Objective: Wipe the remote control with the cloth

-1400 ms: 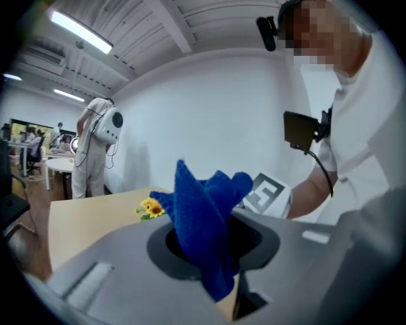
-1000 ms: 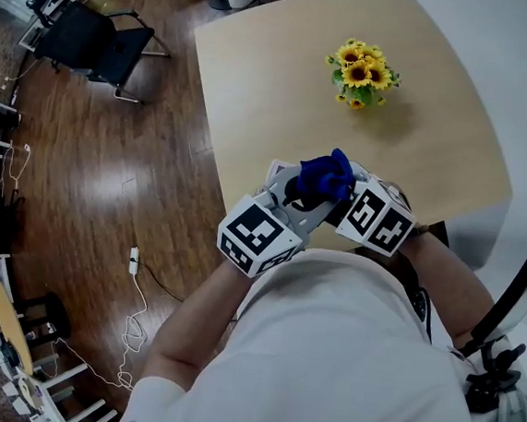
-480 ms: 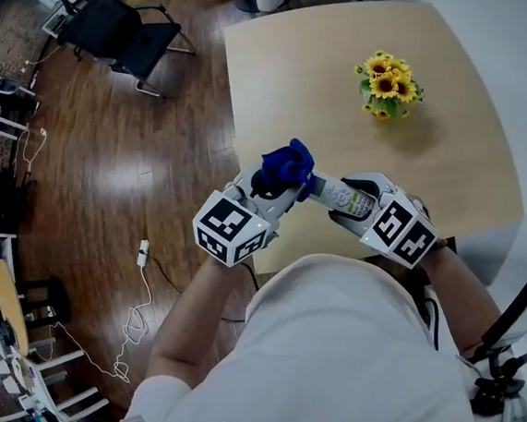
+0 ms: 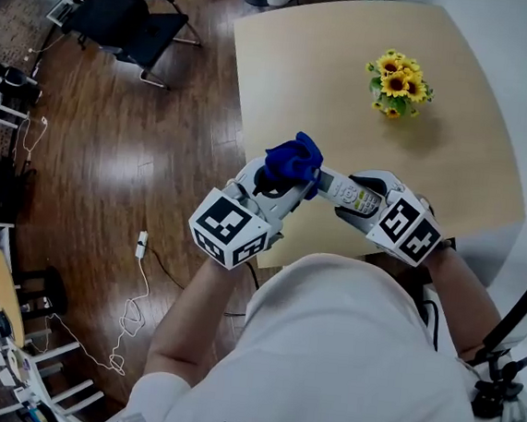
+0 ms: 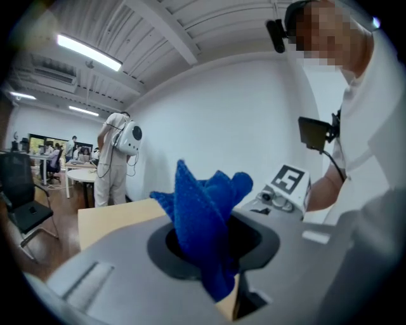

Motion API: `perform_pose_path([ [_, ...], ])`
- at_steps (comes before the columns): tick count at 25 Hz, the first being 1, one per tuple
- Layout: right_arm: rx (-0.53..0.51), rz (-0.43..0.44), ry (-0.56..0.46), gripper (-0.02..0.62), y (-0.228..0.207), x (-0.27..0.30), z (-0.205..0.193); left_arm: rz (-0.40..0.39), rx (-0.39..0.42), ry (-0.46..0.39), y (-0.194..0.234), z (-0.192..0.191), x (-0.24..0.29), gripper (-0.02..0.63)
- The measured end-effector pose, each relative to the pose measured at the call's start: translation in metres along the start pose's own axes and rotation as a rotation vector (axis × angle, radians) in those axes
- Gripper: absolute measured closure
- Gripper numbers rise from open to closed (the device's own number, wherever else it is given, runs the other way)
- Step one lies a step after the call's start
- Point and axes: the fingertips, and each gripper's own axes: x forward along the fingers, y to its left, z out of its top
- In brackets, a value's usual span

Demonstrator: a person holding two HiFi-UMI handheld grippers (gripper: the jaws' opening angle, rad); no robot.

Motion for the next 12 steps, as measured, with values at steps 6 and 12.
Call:
perform_pose_path([
  [6,-0.005,0.013,-0.018,0.336,0.007,0.004,0.01,-0.204,-0.035,-0.028,-0.067,0.013,0.036,0.497],
  [12,-0.014,0.005,-0.041,0.336,0.008,-0.002,0.015,-0.28,-0.048,-0.005,-0.09,0.002,0.055,0.498],
])
